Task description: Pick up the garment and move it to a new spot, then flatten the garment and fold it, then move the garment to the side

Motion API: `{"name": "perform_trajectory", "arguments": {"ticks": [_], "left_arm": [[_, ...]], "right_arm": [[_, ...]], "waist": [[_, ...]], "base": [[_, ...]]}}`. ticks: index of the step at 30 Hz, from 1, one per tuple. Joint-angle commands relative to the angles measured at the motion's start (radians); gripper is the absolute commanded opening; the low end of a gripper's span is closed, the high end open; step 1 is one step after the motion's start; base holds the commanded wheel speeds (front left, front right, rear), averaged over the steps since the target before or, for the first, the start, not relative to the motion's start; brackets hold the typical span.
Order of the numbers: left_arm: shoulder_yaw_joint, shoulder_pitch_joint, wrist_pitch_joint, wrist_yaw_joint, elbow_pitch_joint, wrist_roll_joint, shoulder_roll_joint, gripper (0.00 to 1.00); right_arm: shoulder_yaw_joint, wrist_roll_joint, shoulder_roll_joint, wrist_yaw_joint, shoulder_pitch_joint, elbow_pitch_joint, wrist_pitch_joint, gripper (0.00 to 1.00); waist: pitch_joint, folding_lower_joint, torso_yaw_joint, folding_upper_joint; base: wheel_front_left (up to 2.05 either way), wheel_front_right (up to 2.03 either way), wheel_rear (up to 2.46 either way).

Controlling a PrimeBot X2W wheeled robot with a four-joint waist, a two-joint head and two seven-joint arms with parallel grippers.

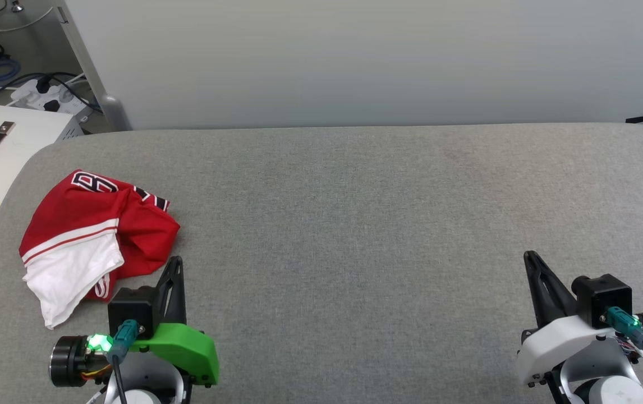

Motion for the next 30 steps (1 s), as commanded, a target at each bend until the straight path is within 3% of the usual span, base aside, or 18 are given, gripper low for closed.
{"name": "perform_trajectory", "arguments": {"ticks": [1,24,25,26,27,30], "left_arm": [[0.002,-0.009,-0.001,0.004,-0.003,0.009,-0.004,0.00],[0.002,-0.009,-0.001,0.004,-0.003,0.009,-0.004,0.00],[0.000,0.000,0.000,0.000,0.000,0.000,0.000,1.00],[0.000,0.000,0.000,0.000,0.000,-0.001,0.000,0.00],[0.000,0.000,0.000,0.000,0.000,-0.001,0.000,1.00],[0.000,0.000,-0.004,0.000,0.003,-0.005,0.000,1.00]], "right_arm": [[-0.002,-0.010,0.001,-0.001,0.002,-0.004,0.003,0.00],[-0.002,-0.010,0.001,-0.001,0.002,-0.004,0.003,0.00],[0.000,0.000,0.000,0.000,0.000,0.000,0.000,1.00],[0.000,0.001,0.000,0.000,0.000,0.001,0.000,0.00],[0.000,0.001,0.000,0.000,0.000,0.001,0.000,1.00],[0.000,0.005,0.000,0.000,0.001,0.003,-0.004,1.00]], "waist": [[0.000,0.0000,0.000,0.0000],[0.000,0.0000,0.000,0.0000],[0.000,0.0000,0.000,0.0000],[0.000,0.0000,0.000,0.0000],[0.000,0.0000,0.000,0.0000],[0.000,0.0000,0.000,0.0000]], "base": [[0.00,0.00,0.00],[0.00,0.00,0.00],[0.00,0.00,0.00],[0.00,0.00,0.00],[0.00,0.00,0.00],[0.00,0.00,0.00]]}}
